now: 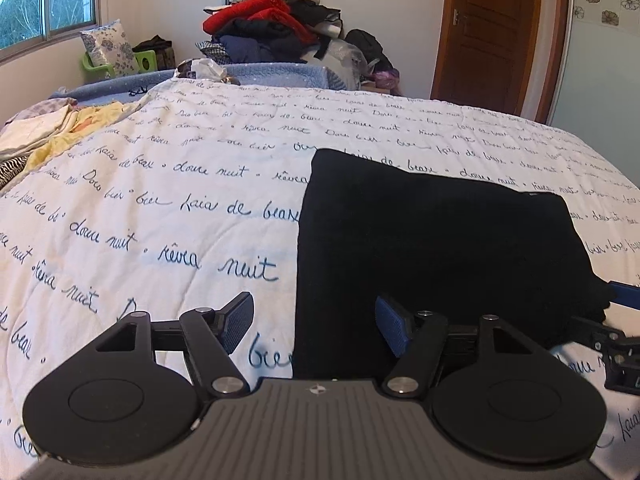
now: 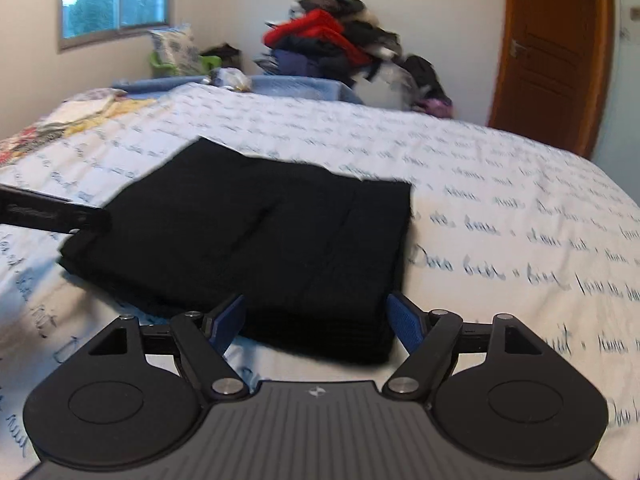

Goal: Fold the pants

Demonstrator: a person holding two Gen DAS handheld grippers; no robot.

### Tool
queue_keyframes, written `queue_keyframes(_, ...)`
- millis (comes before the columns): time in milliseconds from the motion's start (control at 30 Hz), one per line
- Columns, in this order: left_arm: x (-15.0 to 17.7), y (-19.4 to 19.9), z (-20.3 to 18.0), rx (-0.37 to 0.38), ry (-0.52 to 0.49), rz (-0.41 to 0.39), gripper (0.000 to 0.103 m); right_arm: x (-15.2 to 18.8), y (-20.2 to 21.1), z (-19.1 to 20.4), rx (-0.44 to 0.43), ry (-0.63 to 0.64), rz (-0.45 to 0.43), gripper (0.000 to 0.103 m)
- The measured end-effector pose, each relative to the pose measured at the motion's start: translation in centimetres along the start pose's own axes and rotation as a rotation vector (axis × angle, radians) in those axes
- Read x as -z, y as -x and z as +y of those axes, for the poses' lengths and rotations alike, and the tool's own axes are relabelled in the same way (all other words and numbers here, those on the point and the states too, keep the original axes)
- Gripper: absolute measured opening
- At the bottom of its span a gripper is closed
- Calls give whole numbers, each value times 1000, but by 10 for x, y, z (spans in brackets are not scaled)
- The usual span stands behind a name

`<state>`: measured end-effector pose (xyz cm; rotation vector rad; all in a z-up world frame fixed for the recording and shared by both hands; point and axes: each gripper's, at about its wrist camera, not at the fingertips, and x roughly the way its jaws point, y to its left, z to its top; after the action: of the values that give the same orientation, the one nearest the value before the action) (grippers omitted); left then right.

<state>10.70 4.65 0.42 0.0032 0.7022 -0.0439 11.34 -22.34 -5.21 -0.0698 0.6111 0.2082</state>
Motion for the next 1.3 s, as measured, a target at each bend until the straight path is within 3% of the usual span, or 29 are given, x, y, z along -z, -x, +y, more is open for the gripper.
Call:
queue_keyframes(67,4,7,-1,2,3,2,75,1,7,-1,2,-33,-7,82)
queue_keyframes(133,8,13,-1,0,12,-4,79,1,14,4,-4,-55,10,94)
queue_keyframes(333,23,29,-8,1,4,2,86,15,37,24,-14,-46,28,95)
queue_keyframes(833,60,35,-16,-5,28,85,89,45,51,41,-90,-159,75,95)
queue_keyframes(1300,73,36,-29,-58,-18,49,98,55,46,52,-27,-133,61,99)
